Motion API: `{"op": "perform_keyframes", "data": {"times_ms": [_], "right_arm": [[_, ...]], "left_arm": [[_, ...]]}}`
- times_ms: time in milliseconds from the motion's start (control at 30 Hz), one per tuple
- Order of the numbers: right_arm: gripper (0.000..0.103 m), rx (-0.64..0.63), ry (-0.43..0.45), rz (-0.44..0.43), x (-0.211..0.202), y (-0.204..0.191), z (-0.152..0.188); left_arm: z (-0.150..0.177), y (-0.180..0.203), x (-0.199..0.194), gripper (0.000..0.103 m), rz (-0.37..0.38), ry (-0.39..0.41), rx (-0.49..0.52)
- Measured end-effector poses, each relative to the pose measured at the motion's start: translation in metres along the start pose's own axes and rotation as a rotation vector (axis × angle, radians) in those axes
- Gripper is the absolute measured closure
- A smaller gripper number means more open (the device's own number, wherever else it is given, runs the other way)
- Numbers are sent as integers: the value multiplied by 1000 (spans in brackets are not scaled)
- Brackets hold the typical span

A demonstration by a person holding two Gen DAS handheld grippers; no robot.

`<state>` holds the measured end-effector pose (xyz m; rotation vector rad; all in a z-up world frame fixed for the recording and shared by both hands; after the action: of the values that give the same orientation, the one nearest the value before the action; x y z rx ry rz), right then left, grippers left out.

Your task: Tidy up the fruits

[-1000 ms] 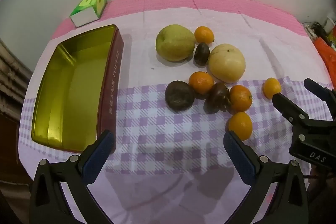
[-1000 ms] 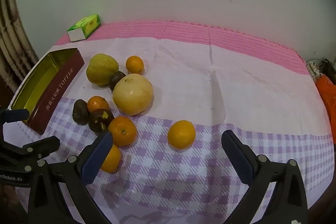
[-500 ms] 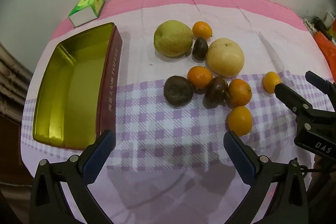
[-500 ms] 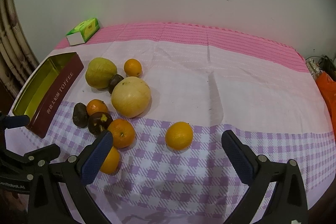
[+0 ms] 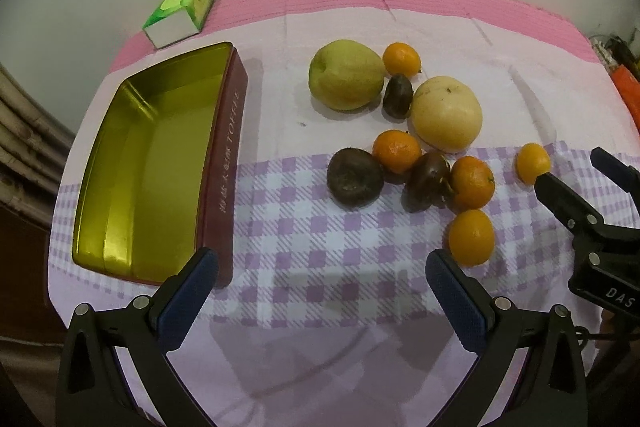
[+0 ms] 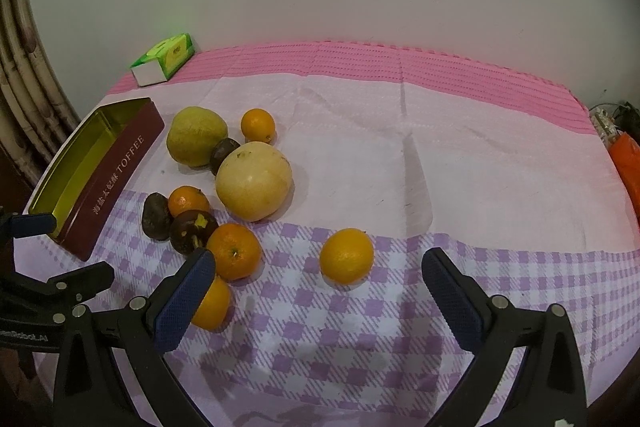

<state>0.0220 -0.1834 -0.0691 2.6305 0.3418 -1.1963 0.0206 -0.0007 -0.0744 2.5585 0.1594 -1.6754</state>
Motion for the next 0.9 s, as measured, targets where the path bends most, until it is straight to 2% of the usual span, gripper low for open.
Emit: {"op": "perform_keyframes", "data": {"times_ms": [167, 900], "right_arm": [[0, 1, 0, 1, 2, 2, 0], [1, -65, 37, 1, -5, -6, 1]], "left_arm": [[-2, -1, 1, 0, -24, 11, -10], [0, 3, 0, 0, -40, 31, -8]]}}
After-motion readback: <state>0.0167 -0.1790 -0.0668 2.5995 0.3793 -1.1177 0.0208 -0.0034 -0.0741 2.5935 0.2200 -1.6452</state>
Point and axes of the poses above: each gripper's, at about its wrist camera, not at the fingertips, and x roughly the way its jaws point, y to its right, z to its underside, the point moved 8 cm from there along x, roughly the way its jaws point, and after that the axes turned 14 degrees about -x, right-handed, at the moved point
